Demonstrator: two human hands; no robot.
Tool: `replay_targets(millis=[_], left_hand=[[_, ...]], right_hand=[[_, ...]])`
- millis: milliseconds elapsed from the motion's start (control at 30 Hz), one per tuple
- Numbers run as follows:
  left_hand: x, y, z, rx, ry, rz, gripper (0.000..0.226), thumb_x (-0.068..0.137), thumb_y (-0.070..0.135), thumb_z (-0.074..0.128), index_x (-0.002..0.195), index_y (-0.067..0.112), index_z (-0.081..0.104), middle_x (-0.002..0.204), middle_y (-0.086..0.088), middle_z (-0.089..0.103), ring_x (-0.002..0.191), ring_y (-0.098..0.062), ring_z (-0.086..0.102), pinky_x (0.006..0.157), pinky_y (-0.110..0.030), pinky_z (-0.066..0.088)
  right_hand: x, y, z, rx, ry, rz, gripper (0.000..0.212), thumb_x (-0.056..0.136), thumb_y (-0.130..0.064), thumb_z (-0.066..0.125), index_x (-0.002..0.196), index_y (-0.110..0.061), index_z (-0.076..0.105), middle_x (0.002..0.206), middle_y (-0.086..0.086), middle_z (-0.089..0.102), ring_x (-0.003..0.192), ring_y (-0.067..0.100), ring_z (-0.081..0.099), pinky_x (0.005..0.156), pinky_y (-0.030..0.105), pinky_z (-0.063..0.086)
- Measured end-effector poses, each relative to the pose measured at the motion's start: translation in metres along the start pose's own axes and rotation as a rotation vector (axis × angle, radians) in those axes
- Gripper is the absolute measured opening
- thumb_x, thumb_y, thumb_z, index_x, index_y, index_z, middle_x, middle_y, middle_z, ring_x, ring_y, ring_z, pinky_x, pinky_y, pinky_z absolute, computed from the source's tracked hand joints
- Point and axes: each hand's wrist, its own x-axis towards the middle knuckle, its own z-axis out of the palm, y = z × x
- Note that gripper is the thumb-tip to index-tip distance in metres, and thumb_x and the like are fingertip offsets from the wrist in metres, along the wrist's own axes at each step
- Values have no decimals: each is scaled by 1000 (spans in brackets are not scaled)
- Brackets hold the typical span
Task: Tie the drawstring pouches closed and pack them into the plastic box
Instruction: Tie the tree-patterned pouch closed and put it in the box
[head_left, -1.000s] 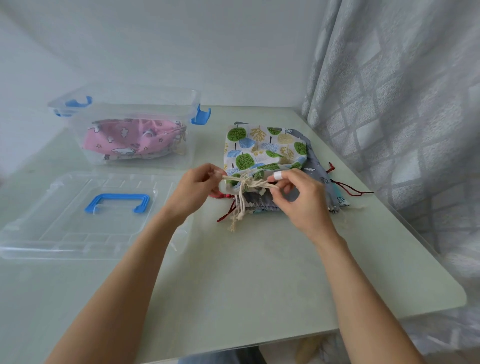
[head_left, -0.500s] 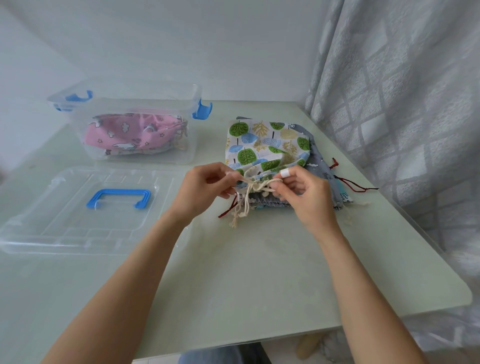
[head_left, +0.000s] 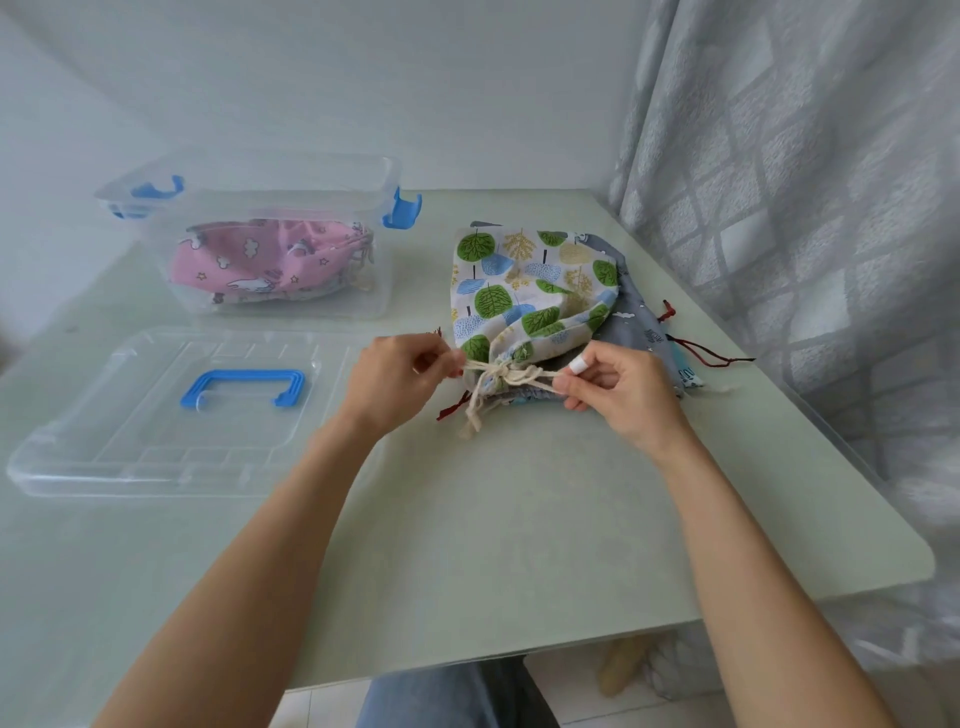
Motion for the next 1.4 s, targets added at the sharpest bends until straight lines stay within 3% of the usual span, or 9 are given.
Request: replay_targets(millis=[100,367,500,600,767,933,1100,1233,1400], left_hand=[[0,8,0,-111,-83,20,20,89,32,60,73,22,66,61,10,62,58,-7,55,63,-24,44],[12,40,-15,-259,-157,22,7,89,26,61,88,24,68,74,16,66,68,0,63,66,-18,52],[37,37,-38,-277,45,31,10,90,22,58,89,27,66,78,17,66,70,2,61,65,-15,50],[57,32,-29,-410,249,16,23,90,11,56,86,32,62,80,16,65,70,1,61,68,-19,50],[102,12,10,-307,-39,-93,56,80,38,69,127,39,39,128,7,46,120,-11,45,100,-32,39],[147,-2,39,-115,-217,-263,98,71,51,72,146,26,15,146,-13,28,132,-28,36,107,-39,32],[158,-4,49,-37,-136,-187,89,74,39,76,143,15,25,113,-9,53,99,-21,53,81,-26,39],[159,2,53,139,-56,-36,78,76,36,73,140,16,33,119,-10,53,109,-27,49,89,-32,39],[157,10,53,209,-66,109,75,78,34,69,141,15,33,128,-7,45,110,-28,48,90,-35,40]], right_hand=[[-8,-4,-2,-148,10,-29,13,79,-14,73,85,-14,63,79,0,67,68,10,65,62,27,53],[16,-40,19,-762,-224,-298,88,68,-46,76,142,-28,32,134,-3,50,129,17,36,112,37,19],[44,-45,5,-639,-220,-205,64,78,-40,68,134,-23,42,109,-6,59,97,15,58,85,35,49],[76,-39,-21,-598,49,-234,32,80,-24,65,108,-12,57,100,-3,53,82,16,54,65,28,42],[128,-11,-42,-533,135,-2,21,80,-20,64,97,-9,61,96,7,59,86,25,57,72,35,44],[151,21,-43,-595,-58,215,49,81,-19,66,125,-16,45,125,10,40,104,26,53,86,34,44],[154,33,-43,-643,-156,290,78,80,-30,70,142,-24,23,141,13,30,118,32,48,91,35,39],[162,35,-45,-644,-191,348,96,77,-34,74,148,-21,11,143,14,40,124,32,46,98,40,41],[161,29,-46,-779,-106,301,66,79,-29,72,136,-14,42,128,11,57,111,30,55,86,34,45]])
